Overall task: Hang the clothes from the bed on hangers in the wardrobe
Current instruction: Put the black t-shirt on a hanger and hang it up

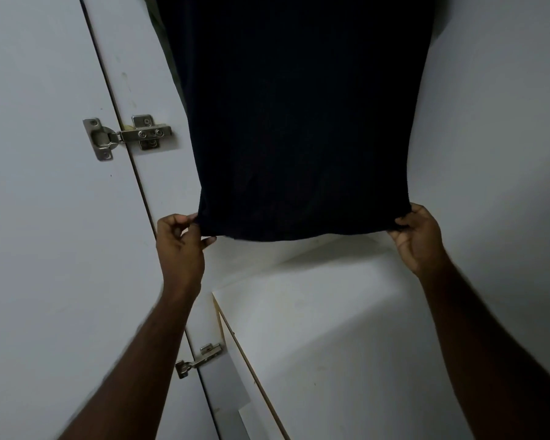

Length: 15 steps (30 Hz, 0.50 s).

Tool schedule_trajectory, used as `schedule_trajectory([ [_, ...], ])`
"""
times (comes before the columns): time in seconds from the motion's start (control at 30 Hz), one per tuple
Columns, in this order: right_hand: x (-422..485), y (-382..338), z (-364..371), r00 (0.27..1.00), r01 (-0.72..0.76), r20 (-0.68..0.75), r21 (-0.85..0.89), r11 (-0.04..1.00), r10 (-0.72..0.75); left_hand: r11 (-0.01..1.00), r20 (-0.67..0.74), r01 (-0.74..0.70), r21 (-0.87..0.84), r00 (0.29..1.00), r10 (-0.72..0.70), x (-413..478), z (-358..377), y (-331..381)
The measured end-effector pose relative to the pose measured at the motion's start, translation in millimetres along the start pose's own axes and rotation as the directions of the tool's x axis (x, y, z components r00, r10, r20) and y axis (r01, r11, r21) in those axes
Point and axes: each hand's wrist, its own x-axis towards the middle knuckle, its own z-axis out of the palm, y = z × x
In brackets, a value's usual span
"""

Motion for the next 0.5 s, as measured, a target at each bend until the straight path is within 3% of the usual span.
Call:
schedule_trajectory([
  [0.13,-4.6,1.8,-4.2,0.994,0.105,0.014,-0.422,0.901,-0.109,0.998,-0.014,0.029,0.056,0.999,-0.029,3.8,-4.7,-0.5],
  [0.23,-5.9,-0.5,-8.5,0.968,0.176,-0.094,-0.401,0.899,-0.231,0.999,-0.093,0.001,0.052,0.996,0.004,4.3,-11.0,-0.9],
  [0.33,-4.7,-4.9,-14.5,0.951,0.186,-0.173,-0.339,0.922,-0.255,0.999,-0.132,0.042,0.002,0.990,-0.041,4.6,-16.8,-4.6],
  [0.5,-2.4,0.0,-22.0,0.933,0.203,-0.131,-0.579,0.790,-0.336,0.959,-0.046,0.215,-0.185,0.973,-0.227,4.8,-15.1,-2.5],
])
